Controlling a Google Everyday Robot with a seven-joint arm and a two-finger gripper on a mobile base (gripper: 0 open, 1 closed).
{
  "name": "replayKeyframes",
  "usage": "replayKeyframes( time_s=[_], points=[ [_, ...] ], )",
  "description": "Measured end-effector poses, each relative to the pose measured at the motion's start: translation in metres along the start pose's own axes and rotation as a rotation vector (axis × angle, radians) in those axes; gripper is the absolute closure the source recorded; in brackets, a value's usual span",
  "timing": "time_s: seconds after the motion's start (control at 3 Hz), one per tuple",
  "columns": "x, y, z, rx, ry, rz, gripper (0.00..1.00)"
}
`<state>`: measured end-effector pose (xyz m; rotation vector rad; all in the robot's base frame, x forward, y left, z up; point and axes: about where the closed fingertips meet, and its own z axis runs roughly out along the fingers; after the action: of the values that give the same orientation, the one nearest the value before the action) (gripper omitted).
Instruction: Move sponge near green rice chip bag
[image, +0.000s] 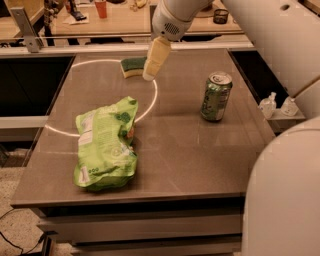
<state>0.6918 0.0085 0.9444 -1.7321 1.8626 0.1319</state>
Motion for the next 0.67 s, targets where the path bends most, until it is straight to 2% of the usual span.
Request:
replayKeyframes(
  time_s=[0.33,0.67],
  points=[
    [0.014,-0.013,0.018,-0.044,-0.017,0.036,0.0],
    [0.023,-0.024,0.032,-0.065,-0.126,0.056,0.0]
  ],
)
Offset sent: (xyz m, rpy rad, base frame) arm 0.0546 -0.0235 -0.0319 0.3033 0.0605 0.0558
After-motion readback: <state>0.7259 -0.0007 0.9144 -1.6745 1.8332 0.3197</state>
